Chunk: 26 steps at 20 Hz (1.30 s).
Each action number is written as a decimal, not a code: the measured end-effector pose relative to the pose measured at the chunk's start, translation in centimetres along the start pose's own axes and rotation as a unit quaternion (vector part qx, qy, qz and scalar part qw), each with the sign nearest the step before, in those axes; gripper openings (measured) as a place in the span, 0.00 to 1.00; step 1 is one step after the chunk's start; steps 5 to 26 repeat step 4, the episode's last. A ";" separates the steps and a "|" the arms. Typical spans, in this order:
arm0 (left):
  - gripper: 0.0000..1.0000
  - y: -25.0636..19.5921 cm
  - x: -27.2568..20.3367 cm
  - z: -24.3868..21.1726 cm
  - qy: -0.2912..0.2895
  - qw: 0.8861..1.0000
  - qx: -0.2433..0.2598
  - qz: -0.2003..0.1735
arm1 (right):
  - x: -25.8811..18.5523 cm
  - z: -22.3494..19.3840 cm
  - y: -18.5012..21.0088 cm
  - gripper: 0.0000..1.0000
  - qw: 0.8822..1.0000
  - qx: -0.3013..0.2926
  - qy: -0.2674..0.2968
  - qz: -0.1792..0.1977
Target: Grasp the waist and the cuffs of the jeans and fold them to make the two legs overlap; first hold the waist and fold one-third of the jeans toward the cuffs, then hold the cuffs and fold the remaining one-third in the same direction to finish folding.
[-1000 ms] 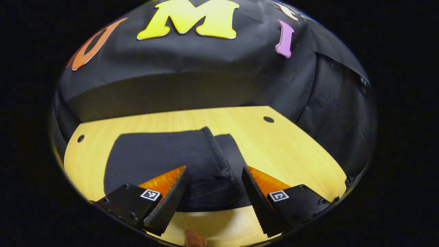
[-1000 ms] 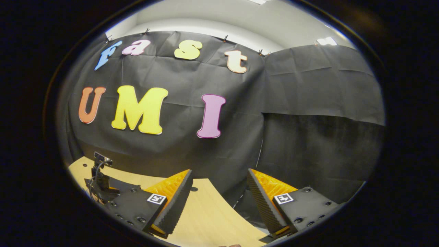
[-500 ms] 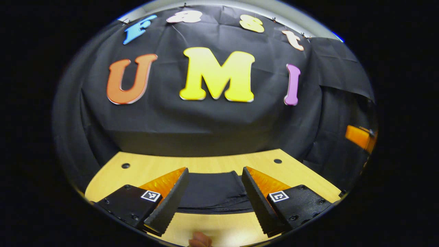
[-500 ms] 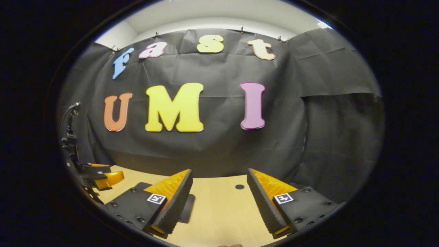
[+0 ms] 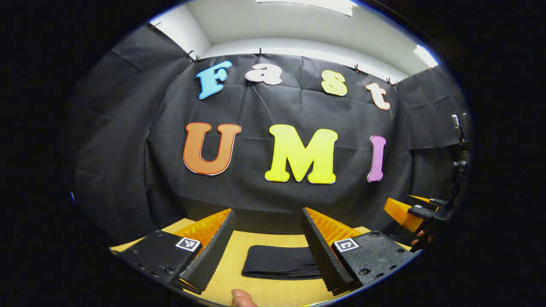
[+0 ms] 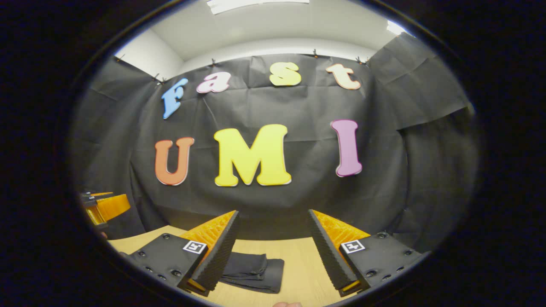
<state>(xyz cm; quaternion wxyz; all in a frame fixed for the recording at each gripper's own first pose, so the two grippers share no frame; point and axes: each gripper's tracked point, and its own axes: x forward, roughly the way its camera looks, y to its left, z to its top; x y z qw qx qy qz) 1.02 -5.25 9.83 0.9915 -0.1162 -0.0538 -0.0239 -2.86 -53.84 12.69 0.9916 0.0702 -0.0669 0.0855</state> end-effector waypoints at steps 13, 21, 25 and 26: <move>0.98 0.1 -2.1 -2.7 0.022 1.000 -0.001 0.009 | -1.4 -1.6 1.8 0.98 0.999 -0.017 0.014 0.028; 0.98 0.1 -2.1 -2.7 0.022 1.000 -0.001 0.009 | -1.4 -1.6 1.8 0.98 0.999 -0.017 0.014 0.028; 0.98 0.1 -2.1 -2.7 0.022 1.000 -0.001 0.009 | -1.4 -1.6 1.8 0.98 0.999 -0.017 0.014 0.028; 0.98 0.1 -2.1 -2.7 0.022 1.000 -0.001 0.009 | -1.4 -1.6 1.8 0.98 0.999 -0.017 0.014 0.028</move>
